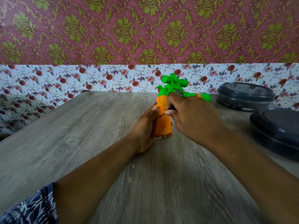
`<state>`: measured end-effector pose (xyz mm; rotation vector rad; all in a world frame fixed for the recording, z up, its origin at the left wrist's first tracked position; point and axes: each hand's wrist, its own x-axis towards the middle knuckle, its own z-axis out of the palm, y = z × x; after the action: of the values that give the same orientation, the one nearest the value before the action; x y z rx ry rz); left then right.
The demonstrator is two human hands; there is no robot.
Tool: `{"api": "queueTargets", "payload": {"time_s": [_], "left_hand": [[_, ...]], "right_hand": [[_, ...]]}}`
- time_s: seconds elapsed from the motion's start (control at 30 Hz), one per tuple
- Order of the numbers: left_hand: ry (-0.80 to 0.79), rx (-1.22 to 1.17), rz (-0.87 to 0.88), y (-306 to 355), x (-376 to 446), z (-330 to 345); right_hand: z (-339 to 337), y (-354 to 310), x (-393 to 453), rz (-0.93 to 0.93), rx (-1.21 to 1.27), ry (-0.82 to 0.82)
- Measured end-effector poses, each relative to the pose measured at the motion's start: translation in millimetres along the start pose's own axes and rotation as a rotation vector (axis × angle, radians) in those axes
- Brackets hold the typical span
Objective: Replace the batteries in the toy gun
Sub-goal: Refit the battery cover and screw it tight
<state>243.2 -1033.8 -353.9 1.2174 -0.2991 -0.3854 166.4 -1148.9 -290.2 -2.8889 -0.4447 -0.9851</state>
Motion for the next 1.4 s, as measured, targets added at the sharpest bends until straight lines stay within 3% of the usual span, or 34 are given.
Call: {"api": "queueTargets", "payload": {"time_s": [0.17, 0.27, 0.53, 0.67, 0.83, 1.03, 1.23, 1.4], "left_hand": [[0.011, -0.007, 0.01, -0.7, -1.3, 2.5], [0.016, 0.001, 0.016, -2.0, -1.0, 2.5], [0.031, 0.012, 0.018, -0.2, -3.7, 6.1], [0.028, 0.032, 0.033, 1.0, -4.8, 7.0], [0.032, 0.02, 0.03, 1.9, -5.2, 7.3], [0.029, -0.006, 0.018, 1.6, -4.6, 7.9], [0.063, -0.013, 0.017, -0.8, -1.8, 6.3], [0.091, -0.001, 0.06, -2.3, -2.4, 6.9]], "right_hand": [[3.6, -8.2, -1.3, -0.015, -0.023, 0.089], [3.2, -6.3, -2.0, 0.04, -0.025, 0.053], [-1.1, -13.3, 1.2, 0.04, -0.244, 0.087], [-1.4, -15.4, -2.5, 0.079, -0.141, -0.027], [2.2, -7.5, -0.7, 0.105, -0.086, -0.029], [3.5, -0.4, -0.1, -0.002, 0.053, -0.03], [7.4, -0.5, 1.8, -0.087, -0.019, 0.091], [13.5, 1.7, 1.2, 0.0, 0.025, 0.118]]}}
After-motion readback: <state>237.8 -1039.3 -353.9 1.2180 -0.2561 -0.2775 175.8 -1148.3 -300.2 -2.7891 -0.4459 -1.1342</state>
